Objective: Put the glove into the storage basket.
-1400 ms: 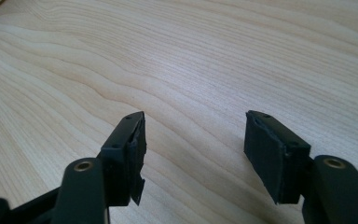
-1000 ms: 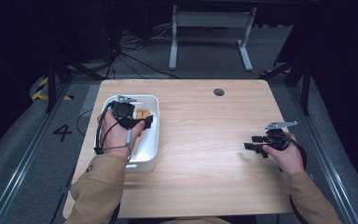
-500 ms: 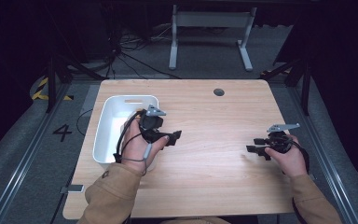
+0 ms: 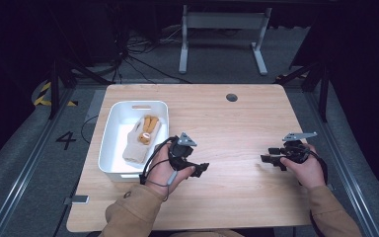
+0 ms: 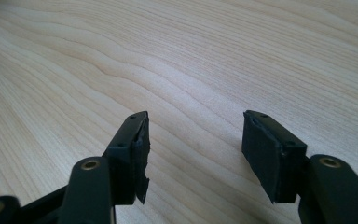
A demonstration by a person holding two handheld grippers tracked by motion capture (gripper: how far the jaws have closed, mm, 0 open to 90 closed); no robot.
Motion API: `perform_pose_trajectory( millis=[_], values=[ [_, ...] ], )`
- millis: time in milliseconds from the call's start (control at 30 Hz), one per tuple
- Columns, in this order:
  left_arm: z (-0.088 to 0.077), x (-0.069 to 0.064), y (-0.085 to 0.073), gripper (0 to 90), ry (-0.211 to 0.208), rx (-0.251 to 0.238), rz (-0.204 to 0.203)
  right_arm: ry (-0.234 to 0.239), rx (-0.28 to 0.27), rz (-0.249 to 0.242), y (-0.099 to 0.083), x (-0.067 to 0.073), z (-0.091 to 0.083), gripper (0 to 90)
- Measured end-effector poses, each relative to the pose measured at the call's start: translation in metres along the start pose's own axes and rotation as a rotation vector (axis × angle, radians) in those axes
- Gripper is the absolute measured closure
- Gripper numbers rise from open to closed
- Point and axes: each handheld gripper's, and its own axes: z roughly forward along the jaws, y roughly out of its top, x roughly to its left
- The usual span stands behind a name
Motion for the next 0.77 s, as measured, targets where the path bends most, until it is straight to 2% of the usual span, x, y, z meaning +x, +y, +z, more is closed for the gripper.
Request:
perform_pose_trajectory(
  millis=[100, 200, 367, 467, 600, 767],
  values=[
    [0.013, -0.002, -0.008, 25.0, -0.029, 0.021, 0.024, -0.001, -0.001, 0.0, 0.0, 0.0, 0.0, 42.4],
    [0.026, -0.004, -0.019, 25.0, -0.018, 0.054, 0.039, 0.0, 0.001, -0.003, 0.0, 0.0, 0.001, 42.5],
    [0.046, -0.007, -0.029, 25.0, -0.067, 0.071, 0.056, 0.004, 0.006, -0.006, -0.001, -0.001, 0.002, 42.5],
    [0.051, -0.006, -0.032, 25.1, -0.084, 0.064, 0.064, 0.007, 0.006, -0.008, -0.001, -0.001, 0.004, 42.5],
    [0.055, -0.002, -0.037, 26.9, -0.073, 0.088, 0.063, 0.005, 0.008, -0.014, -0.001, 0.0, 0.006, 42.7],
    [0.053, -0.001, -0.036, 26.5, -0.076, 0.07, 0.053, -0.001, -0.004, -0.025, 0.0, 0.0, 0.004, 42.7]
  ],
)
